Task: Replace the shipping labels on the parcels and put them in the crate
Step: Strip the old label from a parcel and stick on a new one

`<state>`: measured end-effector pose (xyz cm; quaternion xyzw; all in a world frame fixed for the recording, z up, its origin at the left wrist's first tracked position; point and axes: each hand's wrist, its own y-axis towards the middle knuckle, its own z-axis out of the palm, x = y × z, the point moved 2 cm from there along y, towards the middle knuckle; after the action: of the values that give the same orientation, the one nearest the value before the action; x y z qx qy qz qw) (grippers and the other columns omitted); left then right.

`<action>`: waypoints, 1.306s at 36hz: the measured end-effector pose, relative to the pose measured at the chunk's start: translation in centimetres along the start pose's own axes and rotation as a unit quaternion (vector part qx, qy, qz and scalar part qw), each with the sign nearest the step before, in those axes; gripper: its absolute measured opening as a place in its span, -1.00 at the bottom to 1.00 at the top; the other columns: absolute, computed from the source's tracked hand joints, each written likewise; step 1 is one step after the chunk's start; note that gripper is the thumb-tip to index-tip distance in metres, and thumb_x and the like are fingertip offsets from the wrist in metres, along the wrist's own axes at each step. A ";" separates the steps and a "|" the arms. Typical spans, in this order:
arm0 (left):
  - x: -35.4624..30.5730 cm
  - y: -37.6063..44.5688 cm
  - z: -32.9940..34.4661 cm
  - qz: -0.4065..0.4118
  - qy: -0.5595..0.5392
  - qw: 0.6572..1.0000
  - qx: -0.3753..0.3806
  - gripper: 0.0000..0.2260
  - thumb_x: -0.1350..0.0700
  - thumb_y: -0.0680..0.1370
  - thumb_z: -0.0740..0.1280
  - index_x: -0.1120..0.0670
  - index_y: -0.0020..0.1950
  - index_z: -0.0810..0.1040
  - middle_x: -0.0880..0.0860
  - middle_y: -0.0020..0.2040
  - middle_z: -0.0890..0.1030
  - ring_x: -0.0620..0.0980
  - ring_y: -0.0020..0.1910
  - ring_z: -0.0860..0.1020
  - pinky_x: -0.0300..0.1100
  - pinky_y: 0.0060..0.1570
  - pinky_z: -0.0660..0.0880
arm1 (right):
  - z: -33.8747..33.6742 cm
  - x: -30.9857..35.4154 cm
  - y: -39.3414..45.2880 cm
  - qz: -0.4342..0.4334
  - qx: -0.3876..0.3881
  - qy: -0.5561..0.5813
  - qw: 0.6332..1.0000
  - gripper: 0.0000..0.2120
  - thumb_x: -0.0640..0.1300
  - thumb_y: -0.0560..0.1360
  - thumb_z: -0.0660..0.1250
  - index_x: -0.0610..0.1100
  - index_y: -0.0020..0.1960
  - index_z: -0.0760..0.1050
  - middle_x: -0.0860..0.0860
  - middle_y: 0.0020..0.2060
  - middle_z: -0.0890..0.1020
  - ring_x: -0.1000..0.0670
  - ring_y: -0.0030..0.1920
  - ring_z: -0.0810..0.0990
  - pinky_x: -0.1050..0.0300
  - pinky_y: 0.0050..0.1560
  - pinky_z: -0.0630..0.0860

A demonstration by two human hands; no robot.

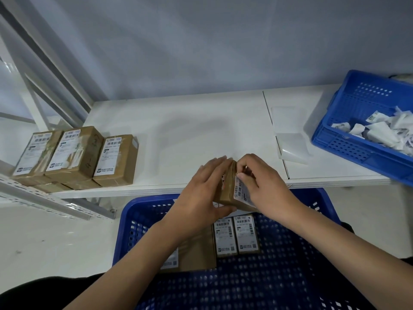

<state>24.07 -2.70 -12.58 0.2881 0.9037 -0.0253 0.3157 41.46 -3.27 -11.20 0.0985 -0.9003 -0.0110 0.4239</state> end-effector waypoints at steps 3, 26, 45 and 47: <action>0.2 0.1 -0.1 -0.024 -0.021 0.999 0.017 -0.11 -0.13 0.42 0.57 -0.01 0.63 0.18 -0.11 0.54 0.30 -0.18 0.46 0.32 -0.26 0.40 0.40 | 0.1 0.0 -0.1 0.017 -0.003 0.007 1.000 -0.88 -0.20 0.66 0.20 -0.03 -0.03 0.38 0.11 -0.14 0.48 0.13 -0.10 0.47 0.32 -0.17 0.39; 1.2 0.6 0.0 -0.099 -0.143 0.983 0.061 -0.22 -0.07 0.41 0.60 -0.10 0.53 0.29 -0.16 0.35 0.49 -0.28 0.28 0.45 -0.58 0.18 0.31 | 0.7 0.1 -0.5 0.004 -0.037 -0.050 0.998 -0.82 -0.25 0.67 0.13 -0.01 -0.05 0.31 0.06 -0.13 0.44 0.08 -0.12 0.43 -0.03 -0.19 0.49; 1.8 0.6 -0.5 -0.140 -0.164 0.973 0.086 -0.21 -0.04 0.44 0.58 -0.13 0.57 0.25 -0.17 0.33 0.51 -0.19 0.31 0.48 -0.36 0.29 0.40 | 0.9 -0.5 -0.2 0.033 -0.030 0.046 0.998 -0.70 -0.18 0.61 0.34 0.00 0.31 0.43 0.11 -0.07 0.59 0.21 0.05 0.55 0.52 0.03 0.39; 1.8 0.6 -0.8 -0.126 -0.162 0.976 0.078 -0.26 -0.05 0.44 0.58 -0.16 0.54 0.29 -0.20 0.31 0.53 -0.23 0.29 0.49 -0.38 0.25 0.42 | 0.7 -0.5 -0.1 0.018 -0.034 0.036 0.999 -0.72 -0.18 0.58 0.38 0.00 0.27 0.53 0.12 -0.08 0.59 0.18 0.03 0.55 0.47 0.03 0.41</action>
<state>22.83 -1.10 -12.92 0.1875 0.8648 -0.1814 0.4290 41.23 -3.32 -12.01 0.0685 -0.8853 -0.0301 0.4590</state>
